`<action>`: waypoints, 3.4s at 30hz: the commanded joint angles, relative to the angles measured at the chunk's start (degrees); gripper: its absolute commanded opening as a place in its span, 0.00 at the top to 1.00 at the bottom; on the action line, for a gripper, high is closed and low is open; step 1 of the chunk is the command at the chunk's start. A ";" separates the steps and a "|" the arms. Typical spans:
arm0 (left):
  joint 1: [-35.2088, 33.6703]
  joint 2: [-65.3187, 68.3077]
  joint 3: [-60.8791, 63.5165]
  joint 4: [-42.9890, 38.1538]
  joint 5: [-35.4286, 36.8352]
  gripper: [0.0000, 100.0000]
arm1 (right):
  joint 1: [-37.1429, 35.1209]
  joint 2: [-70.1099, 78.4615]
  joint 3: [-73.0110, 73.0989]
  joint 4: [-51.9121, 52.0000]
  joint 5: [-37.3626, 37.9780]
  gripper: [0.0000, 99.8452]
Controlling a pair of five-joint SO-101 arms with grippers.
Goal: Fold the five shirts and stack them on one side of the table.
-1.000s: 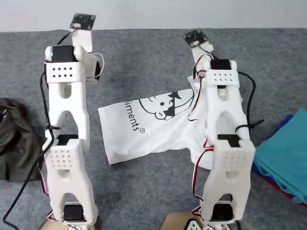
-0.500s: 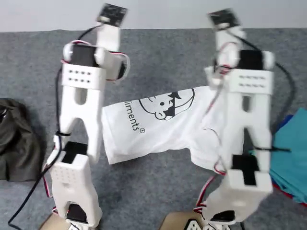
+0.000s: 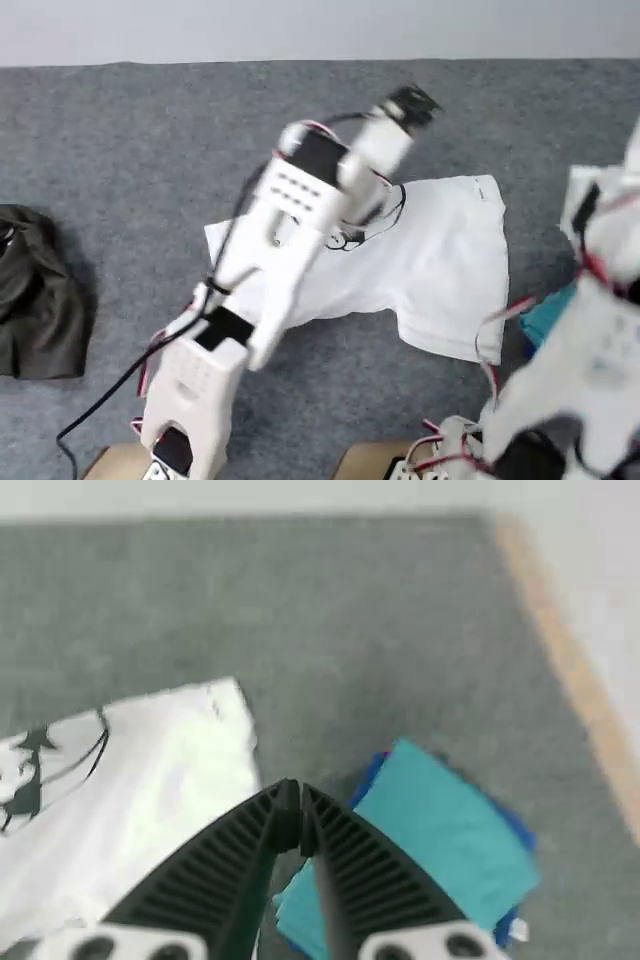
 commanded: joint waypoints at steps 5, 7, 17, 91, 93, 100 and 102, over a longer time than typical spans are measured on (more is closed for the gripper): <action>13.45 3.25 -3.82 -1.23 -0.79 0.95 | 0.84 -12.18 -2.29 2.42 -0.18 0.99; 16.00 5.45 -4.97 -2.20 -1.49 0.94 | 0.84 -14.20 0.62 2.42 -0.18 0.99; 22.95 16.79 -11.38 -0.44 -4.13 0.84 | 0.84 -26.24 14.51 2.42 -0.35 0.99; 6.42 29.27 -30.29 -6.95 -9.93 1.00 | 0.92 -31.69 21.27 2.51 -0.09 0.99; 4.75 29.27 -29.14 -9.32 -8.18 1.00 | 0.92 -31.78 22.07 2.51 -0.09 0.99; 2.64 29.27 -23.52 -13.63 -7.74 0.99 | 0.92 -32.13 25.23 2.42 -0.09 0.99; 2.64 29.27 -22.99 -13.54 -7.47 0.94 | 0.92 -32.13 25.49 2.42 -0.18 0.99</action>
